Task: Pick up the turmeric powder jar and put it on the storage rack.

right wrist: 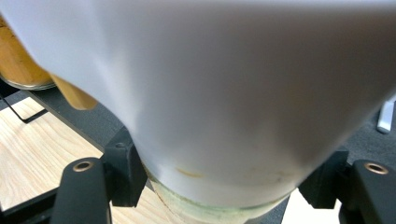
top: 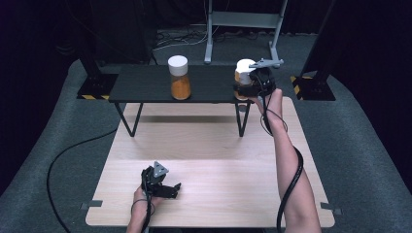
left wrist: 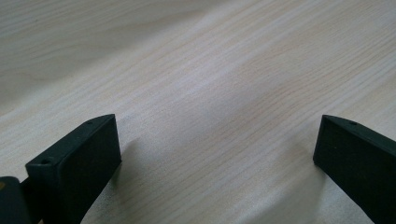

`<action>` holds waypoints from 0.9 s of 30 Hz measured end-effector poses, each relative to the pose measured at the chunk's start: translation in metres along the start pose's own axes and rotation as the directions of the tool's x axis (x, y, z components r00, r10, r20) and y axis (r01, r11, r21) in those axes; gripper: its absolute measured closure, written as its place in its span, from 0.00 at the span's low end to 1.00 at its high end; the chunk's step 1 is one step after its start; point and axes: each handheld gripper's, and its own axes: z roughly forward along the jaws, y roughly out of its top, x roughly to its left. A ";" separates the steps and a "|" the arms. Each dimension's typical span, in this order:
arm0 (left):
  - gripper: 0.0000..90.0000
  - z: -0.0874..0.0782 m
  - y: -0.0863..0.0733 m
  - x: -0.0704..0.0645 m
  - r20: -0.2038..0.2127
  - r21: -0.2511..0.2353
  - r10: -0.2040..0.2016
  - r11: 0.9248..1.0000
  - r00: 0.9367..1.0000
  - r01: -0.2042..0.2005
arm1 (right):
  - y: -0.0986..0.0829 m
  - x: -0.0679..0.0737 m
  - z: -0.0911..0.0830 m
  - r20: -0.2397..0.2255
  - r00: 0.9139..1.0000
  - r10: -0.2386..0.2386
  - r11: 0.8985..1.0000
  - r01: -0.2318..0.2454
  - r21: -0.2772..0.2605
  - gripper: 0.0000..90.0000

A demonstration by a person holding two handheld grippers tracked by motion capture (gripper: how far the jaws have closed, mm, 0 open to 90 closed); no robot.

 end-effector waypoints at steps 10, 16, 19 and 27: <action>0.00 0.000 0.000 0.000 0.000 0.000 0.000 1.000 1.000 0.000 | 0.004 -0.008 0.009 -0.005 1.000 0.021 0.999 -0.021 0.024 0.33; 0.00 0.000 0.000 0.000 0.000 0.000 0.000 1.000 1.000 0.000 | 0.006 -0.016 0.011 -0.026 0.998 0.052 0.998 -0.051 0.034 0.33; 0.00 0.000 0.000 0.000 0.000 0.000 0.000 1.000 1.000 0.000 | 0.007 -0.017 0.011 -0.031 0.998 0.051 0.998 -0.050 0.038 0.33; 0.00 0.000 0.000 0.000 0.000 0.000 0.000 1.000 1.000 0.000 | 0.002 -0.015 0.010 -0.026 0.999 0.046 0.999 -0.046 0.022 0.33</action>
